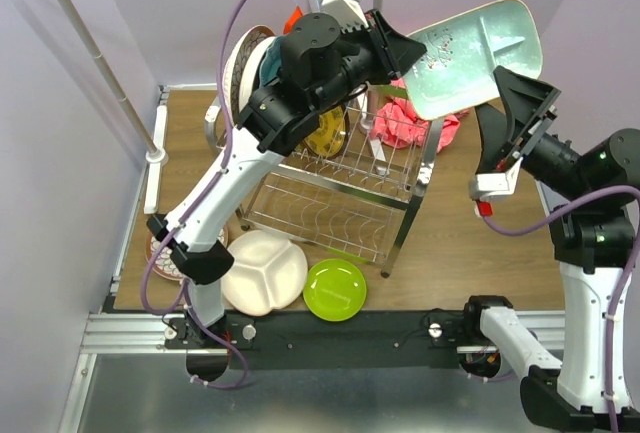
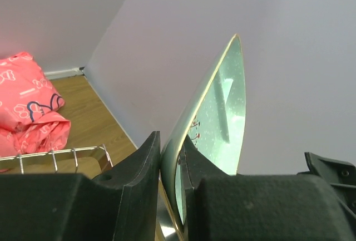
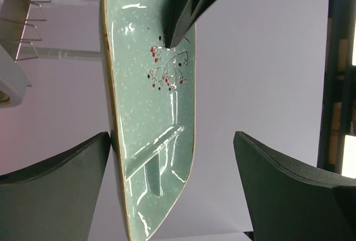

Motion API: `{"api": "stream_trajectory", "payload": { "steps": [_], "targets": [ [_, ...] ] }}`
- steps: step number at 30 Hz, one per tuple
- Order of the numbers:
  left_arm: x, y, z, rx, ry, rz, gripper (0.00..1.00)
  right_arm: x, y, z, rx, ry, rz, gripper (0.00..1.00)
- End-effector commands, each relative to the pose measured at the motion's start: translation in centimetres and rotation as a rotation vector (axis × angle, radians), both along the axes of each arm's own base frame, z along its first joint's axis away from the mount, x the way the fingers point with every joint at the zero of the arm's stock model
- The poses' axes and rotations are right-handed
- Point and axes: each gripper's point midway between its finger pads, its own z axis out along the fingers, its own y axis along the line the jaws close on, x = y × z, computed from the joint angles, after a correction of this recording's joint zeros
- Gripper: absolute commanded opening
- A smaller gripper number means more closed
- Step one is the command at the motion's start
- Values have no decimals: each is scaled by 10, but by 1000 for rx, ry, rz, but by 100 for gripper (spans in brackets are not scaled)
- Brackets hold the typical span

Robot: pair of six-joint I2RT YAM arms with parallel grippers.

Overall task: Load the plates into the dish rack
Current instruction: Pass the plate from the right arm to the left, then insert the plate into the dish rack

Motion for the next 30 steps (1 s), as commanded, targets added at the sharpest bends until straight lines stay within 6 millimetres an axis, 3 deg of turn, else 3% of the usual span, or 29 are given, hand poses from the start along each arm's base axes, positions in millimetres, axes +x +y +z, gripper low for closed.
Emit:
{"api": "stream_trajectory", "payload": {
  "steps": [1, 14, 22, 30],
  "targets": [
    [-17, 56, 89, -207, -164, 92, 0, -24, 1, 18, 93, -34, 22, 100],
    [-20, 83, 109, -270, -195, 119, 0, -24, -8, 18, 176, 11, -18, 100],
    [-29, 131, 130, -287, -258, 215, 0, -9, -38, 29, 450, 149, -139, 100],
    [-37, 168, 134, -263, -282, 274, 0, 4, -68, 23, 703, 254, -256, 100]
  ]
}}
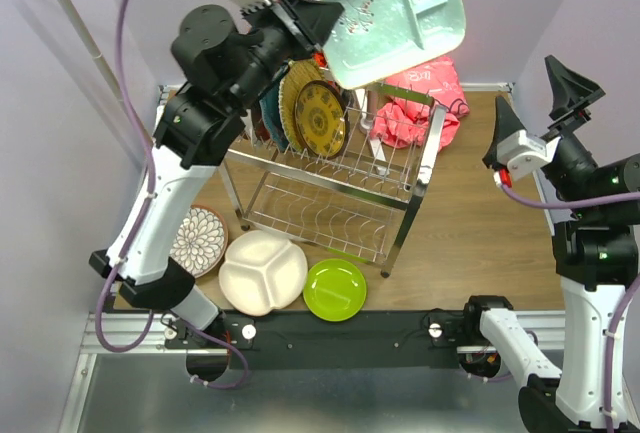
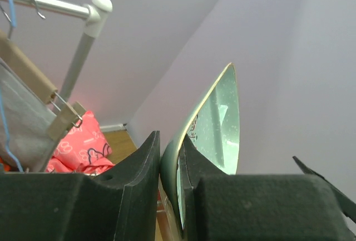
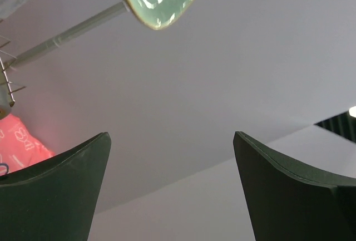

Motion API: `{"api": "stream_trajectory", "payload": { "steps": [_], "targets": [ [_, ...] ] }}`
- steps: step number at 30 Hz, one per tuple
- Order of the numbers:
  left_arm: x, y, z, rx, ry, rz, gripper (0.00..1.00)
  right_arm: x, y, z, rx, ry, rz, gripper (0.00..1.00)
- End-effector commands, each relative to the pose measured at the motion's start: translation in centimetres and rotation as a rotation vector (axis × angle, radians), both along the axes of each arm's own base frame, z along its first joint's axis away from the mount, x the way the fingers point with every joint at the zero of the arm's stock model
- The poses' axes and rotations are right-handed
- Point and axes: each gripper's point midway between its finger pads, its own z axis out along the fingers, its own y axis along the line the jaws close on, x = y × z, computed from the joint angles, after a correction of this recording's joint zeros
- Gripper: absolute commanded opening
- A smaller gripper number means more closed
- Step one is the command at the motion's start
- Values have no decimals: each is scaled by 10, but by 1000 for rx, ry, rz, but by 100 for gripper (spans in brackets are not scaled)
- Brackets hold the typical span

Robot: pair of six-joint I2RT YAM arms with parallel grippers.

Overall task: Load the plates into the dish rack
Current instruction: Insert the plate into the dish rack

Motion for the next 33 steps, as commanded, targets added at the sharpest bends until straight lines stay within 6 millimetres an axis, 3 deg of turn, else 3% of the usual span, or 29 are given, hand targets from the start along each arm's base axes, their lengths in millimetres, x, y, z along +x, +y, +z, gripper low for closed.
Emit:
{"api": "stream_trajectory", "payload": {
  "steps": [1, 8, 16, 21, 33],
  "targets": [
    [-36, 51, 72, -162, -171, 56, 0, 7, -30, 7, 269, 71, -114, 100],
    [-46, 82, 70, -96, -186, 132, 0, 39, -58, -17, 573, 211, -224, 100],
    [-59, 105, 60, -28, -192, 197, 0, 74, -77, -67, 894, 384, -329, 100],
    [-64, 122, 59, 56, -230, 273, 0, 85, -84, -98, 982, 454, -391, 100],
    [-70, 142, 46, 237, -255, 352, 0, 100, -93, -137, 1088, 531, -482, 100]
  ]
}}
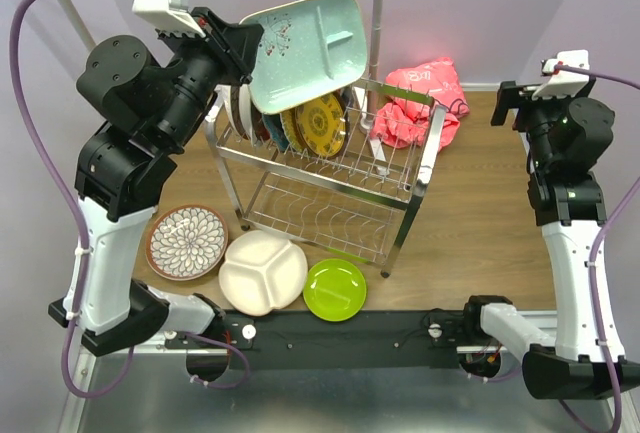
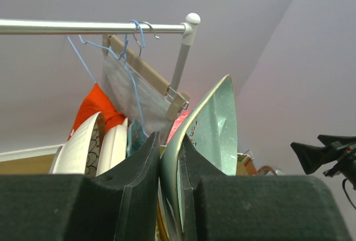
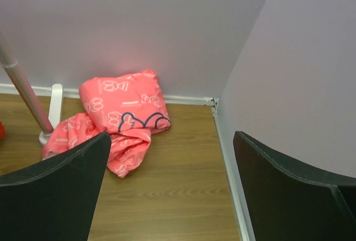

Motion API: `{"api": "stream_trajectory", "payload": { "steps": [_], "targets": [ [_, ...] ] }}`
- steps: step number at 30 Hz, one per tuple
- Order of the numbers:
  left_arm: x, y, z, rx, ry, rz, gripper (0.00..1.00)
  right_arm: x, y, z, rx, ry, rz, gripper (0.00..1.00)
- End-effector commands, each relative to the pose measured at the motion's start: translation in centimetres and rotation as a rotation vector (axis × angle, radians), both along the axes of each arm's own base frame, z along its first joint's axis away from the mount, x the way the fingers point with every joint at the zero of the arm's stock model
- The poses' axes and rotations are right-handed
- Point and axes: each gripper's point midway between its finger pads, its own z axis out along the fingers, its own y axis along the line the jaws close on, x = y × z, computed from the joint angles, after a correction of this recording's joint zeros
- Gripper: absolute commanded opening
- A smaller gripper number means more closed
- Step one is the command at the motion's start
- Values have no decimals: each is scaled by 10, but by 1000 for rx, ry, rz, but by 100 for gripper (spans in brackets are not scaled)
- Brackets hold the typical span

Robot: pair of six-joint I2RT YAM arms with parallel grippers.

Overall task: Load the plates into the dish rack
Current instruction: Insert the plate into the dish rack

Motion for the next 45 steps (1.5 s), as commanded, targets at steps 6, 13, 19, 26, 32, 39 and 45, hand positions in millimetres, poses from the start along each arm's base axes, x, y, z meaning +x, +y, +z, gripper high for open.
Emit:
{"api": "stream_trajectory", "payload": {
  "steps": [6, 13, 19, 26, 32, 39, 45],
  "targets": [
    [-31, 30, 42, -9, -150, 45, 0, 9, -4, -36, 68, 94, -42, 100],
    [-33, 28, 41, 16, -157, 33, 0, 14, -3, -32, 66, 93, -33, 100],
    [-31, 16, 39, 67, -178, 15, 0, 19, 5, -9, 41, 58, 17, 100],
    [-29, -1, 37, 136, -181, 76, 0, 24, 7, -14, 58, 72, 27, 100],
    [-26, -7, 27, 155, -129, 128, 0, 23, 7, -16, 56, 77, 26, 100],
    [-26, -7, 16, 185, -81, 195, 0, 23, 7, -19, 57, 83, 26, 100],
    [-27, -12, 10, 215, -57, 235, 0, 22, 6, -22, 59, 87, 22, 100]
  ]
}}
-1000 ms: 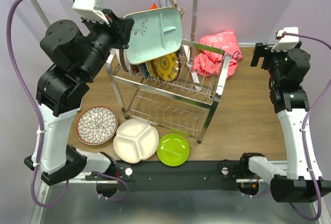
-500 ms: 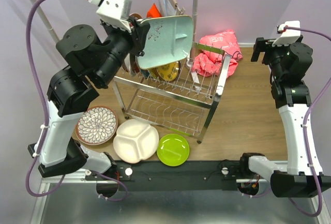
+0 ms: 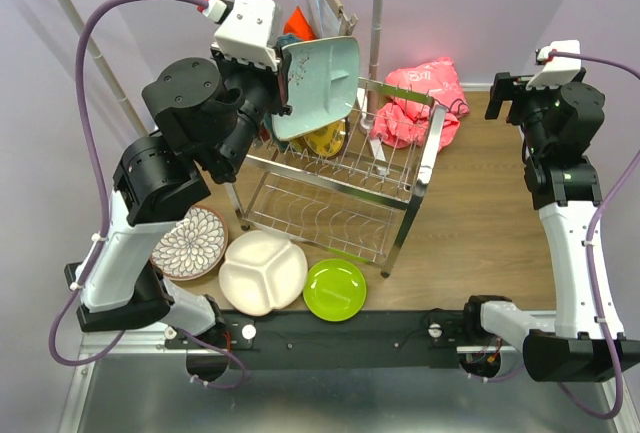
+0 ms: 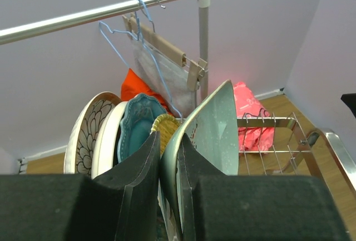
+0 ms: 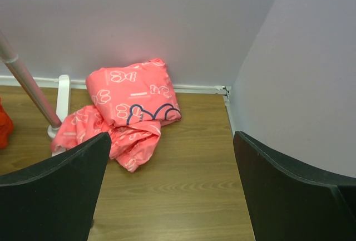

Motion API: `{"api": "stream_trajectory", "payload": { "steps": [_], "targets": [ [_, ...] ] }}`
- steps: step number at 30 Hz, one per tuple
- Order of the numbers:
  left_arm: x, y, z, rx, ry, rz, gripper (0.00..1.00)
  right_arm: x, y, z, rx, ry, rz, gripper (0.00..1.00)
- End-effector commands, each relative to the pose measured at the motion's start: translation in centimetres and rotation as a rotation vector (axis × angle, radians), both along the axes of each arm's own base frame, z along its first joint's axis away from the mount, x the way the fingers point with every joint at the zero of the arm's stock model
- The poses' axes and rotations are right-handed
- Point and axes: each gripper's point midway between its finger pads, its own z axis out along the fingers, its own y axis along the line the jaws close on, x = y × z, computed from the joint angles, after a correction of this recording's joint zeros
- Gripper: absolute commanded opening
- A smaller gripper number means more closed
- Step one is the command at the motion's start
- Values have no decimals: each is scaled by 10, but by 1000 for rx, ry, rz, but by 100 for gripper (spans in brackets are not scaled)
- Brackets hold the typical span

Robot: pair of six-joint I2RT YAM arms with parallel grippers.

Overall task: Load the plates into the dish rack
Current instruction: Insert the plate into the dish rack

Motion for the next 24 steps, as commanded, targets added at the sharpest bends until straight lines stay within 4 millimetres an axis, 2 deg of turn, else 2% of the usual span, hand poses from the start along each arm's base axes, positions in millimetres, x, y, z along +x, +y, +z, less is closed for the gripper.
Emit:
{"api": "stream_trajectory", "payload": {
  "steps": [1, 12, 24],
  "targets": [
    [-9, 22, 40, -135, -75, 92, 0, -3, 4, -2, 5, 5, 17, 100],
    [-11, 6, 29, -108, -43, 114, 0, -4, 3, -6, 0, 13, 12, 100],
    [-4, -9, 10, -62, -4, 154, 0, -6, 2, -9, -3, 17, 8, 100]
  ]
}}
